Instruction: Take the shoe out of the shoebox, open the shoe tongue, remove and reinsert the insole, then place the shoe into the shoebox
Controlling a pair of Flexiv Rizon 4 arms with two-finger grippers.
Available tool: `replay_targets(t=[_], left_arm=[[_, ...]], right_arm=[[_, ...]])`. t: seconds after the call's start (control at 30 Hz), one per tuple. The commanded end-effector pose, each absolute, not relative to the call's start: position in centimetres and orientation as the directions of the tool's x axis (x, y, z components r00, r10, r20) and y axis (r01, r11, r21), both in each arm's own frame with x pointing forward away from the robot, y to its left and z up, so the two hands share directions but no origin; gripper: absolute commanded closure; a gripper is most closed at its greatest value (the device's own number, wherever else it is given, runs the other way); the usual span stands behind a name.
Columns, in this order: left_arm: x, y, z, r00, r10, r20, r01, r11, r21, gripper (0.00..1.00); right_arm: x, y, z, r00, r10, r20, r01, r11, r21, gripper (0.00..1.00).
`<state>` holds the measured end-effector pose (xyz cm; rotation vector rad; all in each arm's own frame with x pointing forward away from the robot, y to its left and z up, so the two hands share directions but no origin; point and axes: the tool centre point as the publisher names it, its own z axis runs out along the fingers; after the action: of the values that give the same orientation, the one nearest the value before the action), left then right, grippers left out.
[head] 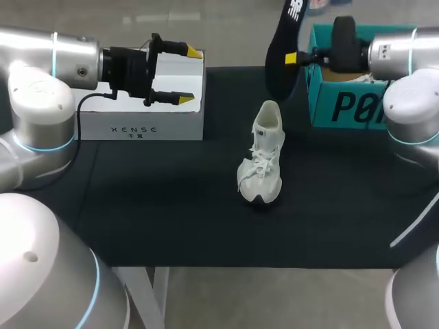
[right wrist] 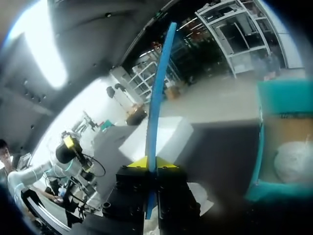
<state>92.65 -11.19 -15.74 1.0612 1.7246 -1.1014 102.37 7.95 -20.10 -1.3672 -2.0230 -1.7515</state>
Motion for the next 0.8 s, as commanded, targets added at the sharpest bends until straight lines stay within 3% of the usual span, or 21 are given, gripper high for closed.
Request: replay_targets(t=[0.03,0.33,0.6,0.8], left_arm=[[92.6,-11.1,-15.6,-0.317,0.225,-0.921,0.930,0.265,-0.255,0.00],[92.6,-11.1,-15.6,-0.317,0.225,-0.921,0.930,0.265,-0.255,0.00],[92.6,-11.1,-15.6,-0.317,0.225,-0.921,0.930,0.265,-0.255,0.00],[92.6,-11.1,-15.6,-0.317,0.225,-0.921,0.930,0.265,-0.255,0.00]], right_arm=[[103.3,8.8,-22.0,-0.652,0.399,0.644,0.670,-0.093,0.736,1.00],[103.5,9.2,-23.8,-0.723,0.418,0.549,0.567,-0.094,0.818,1.00],[102.7,9.3,-25.4,-0.688,0.508,0.518,0.589,-0.027,0.808,1.00],[102.7,9.3,-25.4,-0.688,0.508,0.518,0.589,-0.027,0.808,1.00]])
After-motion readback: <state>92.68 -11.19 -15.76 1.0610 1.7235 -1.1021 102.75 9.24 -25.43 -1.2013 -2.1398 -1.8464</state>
